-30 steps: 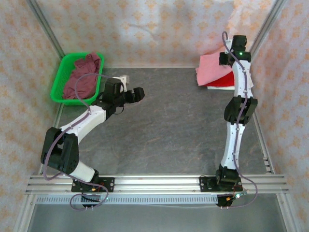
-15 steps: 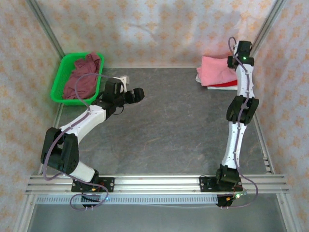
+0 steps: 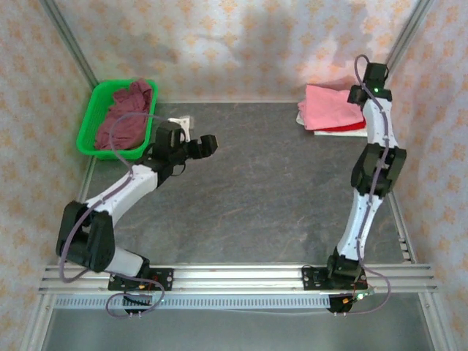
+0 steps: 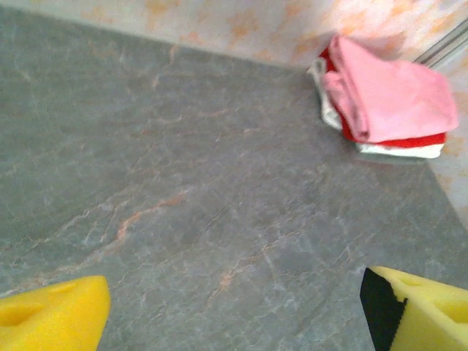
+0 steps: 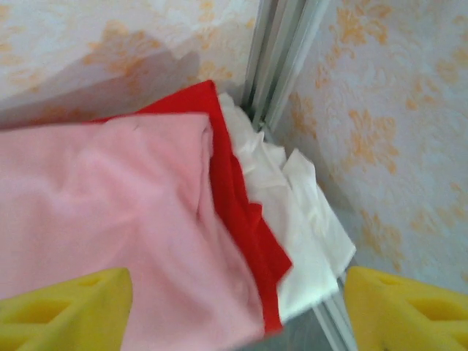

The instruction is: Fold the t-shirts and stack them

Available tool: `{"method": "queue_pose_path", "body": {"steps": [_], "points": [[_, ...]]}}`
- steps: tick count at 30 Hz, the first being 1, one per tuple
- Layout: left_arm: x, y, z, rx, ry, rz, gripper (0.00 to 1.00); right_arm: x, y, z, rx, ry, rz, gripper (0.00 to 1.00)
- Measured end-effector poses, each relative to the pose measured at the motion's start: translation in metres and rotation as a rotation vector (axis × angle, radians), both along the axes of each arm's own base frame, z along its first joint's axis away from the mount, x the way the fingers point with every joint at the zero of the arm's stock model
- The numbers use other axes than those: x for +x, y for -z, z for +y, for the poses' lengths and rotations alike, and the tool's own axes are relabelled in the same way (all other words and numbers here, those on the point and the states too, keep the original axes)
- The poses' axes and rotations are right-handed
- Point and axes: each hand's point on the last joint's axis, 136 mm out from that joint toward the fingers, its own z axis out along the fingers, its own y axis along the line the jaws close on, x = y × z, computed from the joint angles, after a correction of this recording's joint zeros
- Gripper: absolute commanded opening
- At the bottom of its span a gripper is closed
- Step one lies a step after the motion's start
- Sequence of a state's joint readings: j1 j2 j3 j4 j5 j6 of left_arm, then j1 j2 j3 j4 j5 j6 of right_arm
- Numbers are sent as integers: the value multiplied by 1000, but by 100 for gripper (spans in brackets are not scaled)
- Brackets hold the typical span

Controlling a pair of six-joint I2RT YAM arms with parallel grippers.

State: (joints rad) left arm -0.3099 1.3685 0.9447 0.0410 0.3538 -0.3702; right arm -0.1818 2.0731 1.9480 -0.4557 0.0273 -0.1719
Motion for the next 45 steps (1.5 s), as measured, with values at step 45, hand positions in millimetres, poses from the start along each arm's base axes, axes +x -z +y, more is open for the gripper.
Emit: {"method": "queue_pose_path", "body": {"steps": [45], "points": [[-21, 42, 181, 501, -539, -284, 100, -193, 123, 112, 36, -97, -324, 99]]}}
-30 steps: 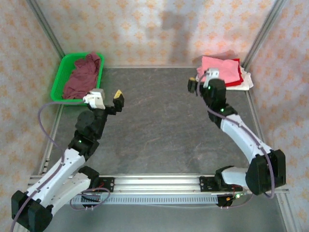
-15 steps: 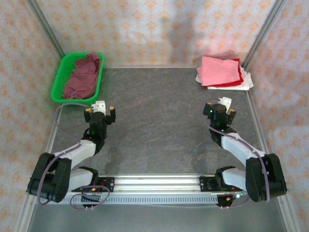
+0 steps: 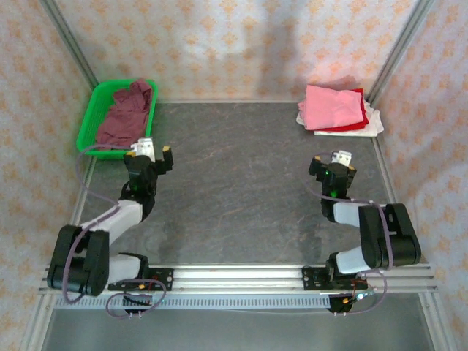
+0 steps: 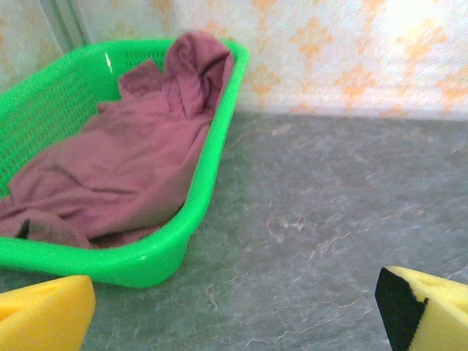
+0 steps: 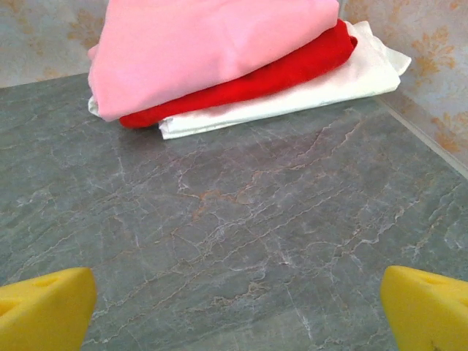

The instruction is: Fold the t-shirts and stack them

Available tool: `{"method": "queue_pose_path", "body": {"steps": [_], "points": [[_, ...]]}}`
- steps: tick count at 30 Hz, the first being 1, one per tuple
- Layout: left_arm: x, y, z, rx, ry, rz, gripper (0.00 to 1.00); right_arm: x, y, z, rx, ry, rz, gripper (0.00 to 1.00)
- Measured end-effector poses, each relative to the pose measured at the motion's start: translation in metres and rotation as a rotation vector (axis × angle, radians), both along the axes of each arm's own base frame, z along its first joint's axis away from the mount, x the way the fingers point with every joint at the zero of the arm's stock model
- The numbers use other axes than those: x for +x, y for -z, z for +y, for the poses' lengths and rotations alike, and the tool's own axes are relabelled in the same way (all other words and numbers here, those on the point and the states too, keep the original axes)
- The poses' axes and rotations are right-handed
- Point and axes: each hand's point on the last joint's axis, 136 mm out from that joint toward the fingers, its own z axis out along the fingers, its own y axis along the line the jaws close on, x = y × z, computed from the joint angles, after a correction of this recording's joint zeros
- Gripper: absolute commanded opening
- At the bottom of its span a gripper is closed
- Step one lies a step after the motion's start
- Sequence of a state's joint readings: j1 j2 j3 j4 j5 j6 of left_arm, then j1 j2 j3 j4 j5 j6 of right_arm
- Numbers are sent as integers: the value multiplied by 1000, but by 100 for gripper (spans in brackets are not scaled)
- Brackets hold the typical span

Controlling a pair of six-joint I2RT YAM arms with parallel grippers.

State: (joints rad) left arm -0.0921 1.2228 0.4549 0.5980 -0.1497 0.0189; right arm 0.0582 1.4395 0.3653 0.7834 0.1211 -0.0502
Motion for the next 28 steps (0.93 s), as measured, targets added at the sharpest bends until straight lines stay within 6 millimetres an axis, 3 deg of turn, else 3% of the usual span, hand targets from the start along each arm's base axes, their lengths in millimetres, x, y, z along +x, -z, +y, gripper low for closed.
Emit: {"method": "queue_pose_path", "body": {"steps": [3, 6, 10, 13, 19, 28], "points": [[-12, 6, 3, 0, -10, -6, 100, 4, 14, 2, 8, -24, 23, 99], [-16, 37, 4, 6, -9, 55, 100, 4, 27, 5, 19, -45, 62, 99], [-15, 84, 10, 7, -21, 165, 100, 6, 25, 1, 30, -46, 51, 99], [-8, 106, 10, 4, -10, 236, 100, 7, 23, 1, 33, -52, 46, 99], [6, 93, 8, -6, 4, 197, 100, 8, 23, 4, 39, -66, 43, 99], [6, 93, 6, -11, 14, 197, 100, 9, 22, 6, 43, -74, 41, 99]]}}
